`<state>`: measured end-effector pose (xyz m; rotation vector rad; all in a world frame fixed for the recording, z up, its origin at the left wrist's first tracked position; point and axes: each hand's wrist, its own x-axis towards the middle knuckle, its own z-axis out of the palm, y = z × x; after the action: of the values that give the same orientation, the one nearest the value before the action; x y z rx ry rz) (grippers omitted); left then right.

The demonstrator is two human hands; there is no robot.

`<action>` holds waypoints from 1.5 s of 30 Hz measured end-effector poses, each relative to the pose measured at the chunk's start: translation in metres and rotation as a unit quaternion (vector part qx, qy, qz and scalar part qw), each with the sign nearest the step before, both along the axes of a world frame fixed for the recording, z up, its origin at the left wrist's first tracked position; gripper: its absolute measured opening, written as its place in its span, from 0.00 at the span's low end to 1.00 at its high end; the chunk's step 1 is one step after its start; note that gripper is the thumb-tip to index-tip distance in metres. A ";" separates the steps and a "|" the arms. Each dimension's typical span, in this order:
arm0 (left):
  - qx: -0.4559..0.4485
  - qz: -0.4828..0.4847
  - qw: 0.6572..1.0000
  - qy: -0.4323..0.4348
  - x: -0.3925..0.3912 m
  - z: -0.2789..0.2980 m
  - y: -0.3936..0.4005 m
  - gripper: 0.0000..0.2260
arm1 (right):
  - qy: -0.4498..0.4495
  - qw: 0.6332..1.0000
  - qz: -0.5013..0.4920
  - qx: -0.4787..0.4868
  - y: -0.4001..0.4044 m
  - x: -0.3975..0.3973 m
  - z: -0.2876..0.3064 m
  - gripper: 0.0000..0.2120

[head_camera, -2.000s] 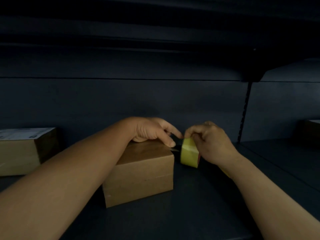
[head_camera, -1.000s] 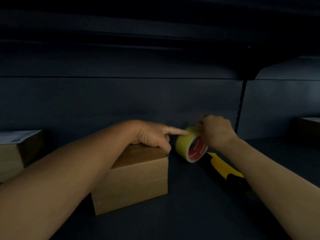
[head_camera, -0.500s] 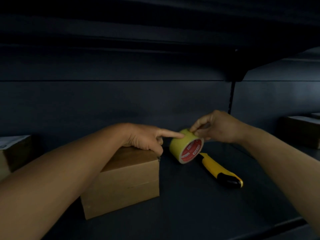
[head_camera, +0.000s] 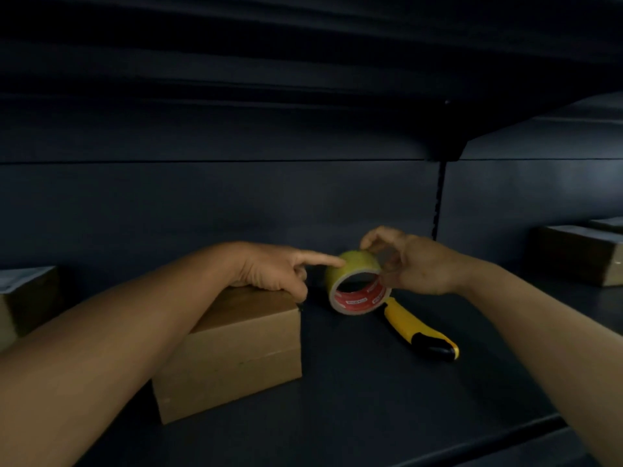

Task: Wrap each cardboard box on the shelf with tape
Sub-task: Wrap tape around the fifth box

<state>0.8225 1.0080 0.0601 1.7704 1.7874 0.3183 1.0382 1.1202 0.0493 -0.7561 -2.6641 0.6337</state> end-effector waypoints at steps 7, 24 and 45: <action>0.023 0.024 0.999 0.001 0.002 0.000 -0.002 0.34 | -0.076 0.984 -0.051 0.156 -0.013 -0.003 -0.003 0.26; 0.120 0.137 0.960 -0.211 0.008 0.000 -0.009 0.24 | 0.108 0.921 -0.121 -0.353 -0.078 -0.068 -0.032 0.29; 0.310 0.492 0.802 -0.138 -0.020 -0.034 -0.135 0.26 | 0.263 0.892 -0.018 -0.366 -0.093 -0.090 -0.033 0.30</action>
<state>0.8020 0.8726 0.0263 0.8420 2.3797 1.6375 0.9481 1.0270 0.0160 -0.6657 -1.8792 1.6126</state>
